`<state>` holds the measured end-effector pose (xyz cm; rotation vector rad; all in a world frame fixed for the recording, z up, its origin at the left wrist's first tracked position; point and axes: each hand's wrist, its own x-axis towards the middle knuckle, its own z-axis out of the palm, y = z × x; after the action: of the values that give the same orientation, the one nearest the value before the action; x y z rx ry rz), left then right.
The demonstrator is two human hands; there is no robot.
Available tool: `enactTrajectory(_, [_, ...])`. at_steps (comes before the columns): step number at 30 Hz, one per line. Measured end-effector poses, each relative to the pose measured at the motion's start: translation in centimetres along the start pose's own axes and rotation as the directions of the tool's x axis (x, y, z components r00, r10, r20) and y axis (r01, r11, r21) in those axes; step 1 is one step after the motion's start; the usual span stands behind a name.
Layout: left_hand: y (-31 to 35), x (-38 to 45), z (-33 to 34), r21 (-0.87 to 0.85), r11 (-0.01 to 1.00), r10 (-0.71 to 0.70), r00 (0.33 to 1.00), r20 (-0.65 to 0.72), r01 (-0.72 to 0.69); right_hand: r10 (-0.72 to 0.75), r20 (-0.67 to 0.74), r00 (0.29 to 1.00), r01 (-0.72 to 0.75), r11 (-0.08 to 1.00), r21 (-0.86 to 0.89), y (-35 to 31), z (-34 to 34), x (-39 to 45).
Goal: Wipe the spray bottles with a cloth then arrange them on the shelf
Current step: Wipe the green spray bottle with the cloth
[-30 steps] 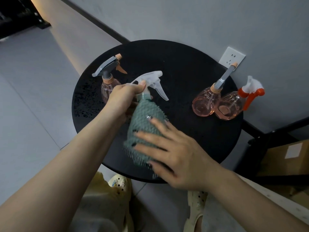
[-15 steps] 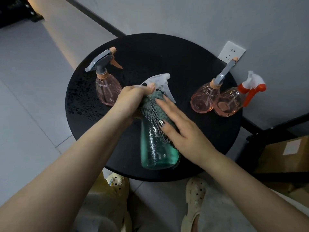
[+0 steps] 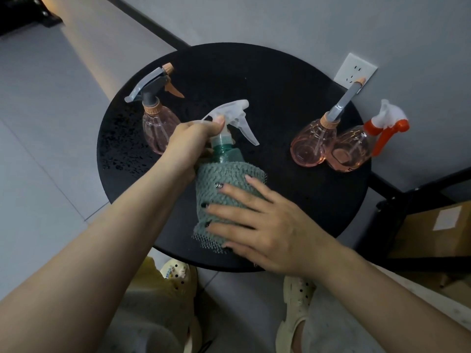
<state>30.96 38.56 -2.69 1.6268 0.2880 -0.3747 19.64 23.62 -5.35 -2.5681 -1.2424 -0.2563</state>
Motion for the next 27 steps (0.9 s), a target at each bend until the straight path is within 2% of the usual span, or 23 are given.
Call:
enactTrajectory(3, [-0.2,-0.1,0.5,0.001,1.000,0.009,0.999,0.050,-0.009,0.257,-0.044,0.965,-0.243,0.949,0.203,0.6,-0.2,0.2])
enactTrajectory(5, [-0.4,-0.2,0.8,-0.023,1.000,0.016,0.996,0.083,-0.014,0.428,-0.008,0.904,-0.390,0.831,0.396,0.9,-0.4,0.4])
enactTrajectory(8, [-0.5,-0.2,1.3,-0.075,0.997,0.029,0.994,0.105,-0.021,0.571,0.066,0.818,-0.492,0.636,0.595,1.1,-0.6,0.8])
enactTrajectory(10, [-0.5,-0.2,1.3,-0.079,0.996,0.043,0.994,0.099,-0.036,0.602,0.088,0.794,-0.513,0.585,0.629,1.0,-0.7,0.9])
enactTrajectory(13, [-0.4,-0.3,1.2,-0.110,0.993,0.054,0.995,0.080,-0.045,0.534,0.067,0.843,-0.470,0.672,0.572,0.6,-0.6,0.8])
enactTrajectory(15, [0.0,-0.4,0.8,-0.082,0.996,0.033,0.998,0.047,-0.029,0.447,-0.013,0.894,-0.402,0.816,0.414,0.2,-0.5,0.6])
enactTrajectory(17, [0.3,-0.3,0.3,-0.075,0.997,0.029,0.999,0.026,-0.027,0.271,-0.074,0.960,-0.253,0.949,0.188,-0.2,-0.2,0.5])
enactTrajectory(19, [0.6,-0.2,0.0,-0.064,0.997,0.036,0.999,0.009,-0.035,0.071,-0.025,0.997,-0.071,0.997,0.019,-0.4,0.2,0.3])
enactTrajectory(21, [0.5,-0.2,-0.1,-0.008,0.999,0.037,0.999,-0.004,-0.037,-0.024,0.024,0.999,0.025,0.999,-0.044,-0.3,0.5,0.2])
enactTrajectory(23, [0.5,-0.2,0.0,0.007,0.999,0.040,0.999,0.012,-0.040,0.009,0.021,1.000,-0.008,0.999,-0.049,-0.1,0.5,0.2])
enactTrajectory(25, [0.5,-0.3,0.2,-0.005,0.999,0.035,0.999,0.025,-0.035,0.156,-0.003,0.988,-0.155,0.987,0.048,0.2,0.2,0.2])
enactTrajectory(27, [0.4,-0.5,0.3,-0.003,1.000,0.028,0.998,0.048,-0.028,0.320,-0.026,0.947,-0.308,0.928,0.209,0.6,-0.2,0.4])
